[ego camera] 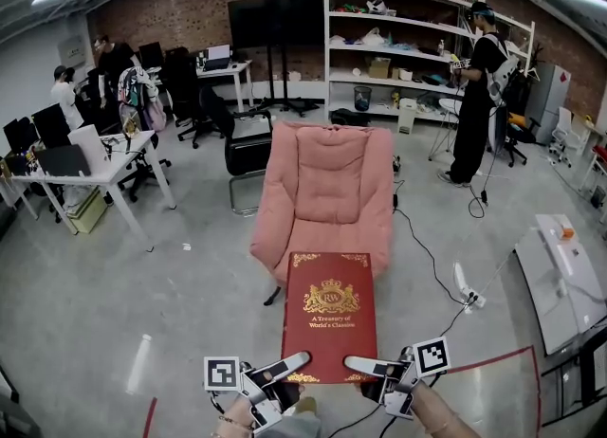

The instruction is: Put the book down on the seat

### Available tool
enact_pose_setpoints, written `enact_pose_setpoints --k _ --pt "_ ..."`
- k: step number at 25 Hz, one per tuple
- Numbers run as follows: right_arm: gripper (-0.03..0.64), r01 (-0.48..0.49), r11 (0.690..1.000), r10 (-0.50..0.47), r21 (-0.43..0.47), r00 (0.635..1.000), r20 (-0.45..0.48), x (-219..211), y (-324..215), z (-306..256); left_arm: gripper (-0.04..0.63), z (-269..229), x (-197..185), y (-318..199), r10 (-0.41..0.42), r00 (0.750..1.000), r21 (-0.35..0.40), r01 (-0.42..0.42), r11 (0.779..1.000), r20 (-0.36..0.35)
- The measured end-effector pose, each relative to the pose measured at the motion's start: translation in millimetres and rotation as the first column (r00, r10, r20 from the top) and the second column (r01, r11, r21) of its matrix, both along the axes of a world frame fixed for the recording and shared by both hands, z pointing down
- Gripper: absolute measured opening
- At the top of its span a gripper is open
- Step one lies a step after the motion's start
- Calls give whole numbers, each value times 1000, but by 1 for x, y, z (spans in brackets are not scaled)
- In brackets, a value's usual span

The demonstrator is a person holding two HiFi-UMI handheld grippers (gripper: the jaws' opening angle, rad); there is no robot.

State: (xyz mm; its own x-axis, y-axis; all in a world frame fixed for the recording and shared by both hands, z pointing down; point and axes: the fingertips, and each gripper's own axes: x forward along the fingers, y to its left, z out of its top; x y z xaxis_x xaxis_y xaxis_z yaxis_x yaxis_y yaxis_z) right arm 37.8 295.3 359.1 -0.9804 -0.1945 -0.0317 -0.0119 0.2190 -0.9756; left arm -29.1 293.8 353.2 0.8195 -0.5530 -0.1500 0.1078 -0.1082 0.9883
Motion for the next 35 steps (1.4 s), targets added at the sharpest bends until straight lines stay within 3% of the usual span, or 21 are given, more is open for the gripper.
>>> enact_pose_setpoints --k 14,27,35 --pt "259 -24 1000 24 -10 999 -35 -24 -94 10 249 13 -25 -97 39 999 -17 -40 999 -7" --pt "259 -74 996 71 -50 996 -46 -25 -135 24 249 30 -26 -142 71 997 -45 -72 996 -21" --pt "259 -61 995 59 -78 998 -34 -25 -179 45 249 52 -27 -184 50 999 -92 -50 995 3"
